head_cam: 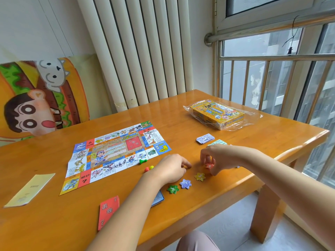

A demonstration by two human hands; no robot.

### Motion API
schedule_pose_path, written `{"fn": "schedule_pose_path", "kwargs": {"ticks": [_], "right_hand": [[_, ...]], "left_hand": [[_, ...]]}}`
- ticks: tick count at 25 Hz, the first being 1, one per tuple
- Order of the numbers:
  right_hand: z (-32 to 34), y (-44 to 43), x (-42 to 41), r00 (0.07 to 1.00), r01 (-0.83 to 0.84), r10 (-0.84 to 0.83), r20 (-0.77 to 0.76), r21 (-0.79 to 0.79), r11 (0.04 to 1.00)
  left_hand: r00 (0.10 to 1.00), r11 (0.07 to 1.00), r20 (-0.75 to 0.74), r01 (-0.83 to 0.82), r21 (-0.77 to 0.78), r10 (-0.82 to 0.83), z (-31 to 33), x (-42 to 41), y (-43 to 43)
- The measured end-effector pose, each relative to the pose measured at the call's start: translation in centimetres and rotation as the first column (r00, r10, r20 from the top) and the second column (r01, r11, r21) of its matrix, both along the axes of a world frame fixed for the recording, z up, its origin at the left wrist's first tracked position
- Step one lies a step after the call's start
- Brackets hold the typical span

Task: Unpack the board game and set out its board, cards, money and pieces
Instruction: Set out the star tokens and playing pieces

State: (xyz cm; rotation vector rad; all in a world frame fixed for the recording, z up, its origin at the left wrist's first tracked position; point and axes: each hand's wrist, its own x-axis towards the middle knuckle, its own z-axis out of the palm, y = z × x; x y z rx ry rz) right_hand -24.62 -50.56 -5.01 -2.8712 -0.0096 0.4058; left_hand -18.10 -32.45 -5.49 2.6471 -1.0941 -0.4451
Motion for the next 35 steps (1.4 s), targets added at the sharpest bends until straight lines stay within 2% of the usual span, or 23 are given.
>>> {"fn": "schedule_pose_path", "kwargs": {"ticks": [6,12,19,23,28,35], "right_hand": [[-0.2,0.0,-0.2,1.000,0.011,-0.011,0.006,0.002,1.000],[-0.3,-0.4,-0.8,0.995,-0.039,0.038,0.091,0.013,0.999],[0.7,-0.2,-1.2,0.999,-0.035,0.036,0.005,-0.072,0.997],[0.5,0.6,-1.1,0.996,-0.076,0.079,0.038,-0.063,0.995],[0.2,0.6,-1.8,0.998,-0.052,0.052,0.047,-0.015,0.999],[-0.1,0.7,-1.9,0.998,-0.012,0.014,0.069,-0.028,1.000]], "left_hand": [[1.000,1.000,0.008,0.002,-0.004,-0.002,0.0,-0.1,0.0],[1.000,1.000,0.005,0.003,0.001,-0.003,-0.1,-0.1,0.0],[1.000,1.000,0.000,0.003,0.007,-0.003,0.1,0.1,0.0],[1.000,1.000,-0.004,0.010,0.003,-0.010,0.0,0.2,0.1],[1.000,1.000,0.006,0.025,0.010,-0.025,-0.1,0.2,0.2],[1.000,1.000,0.004,0.027,0.006,-0.027,-0.1,0.1,0.2]]}}
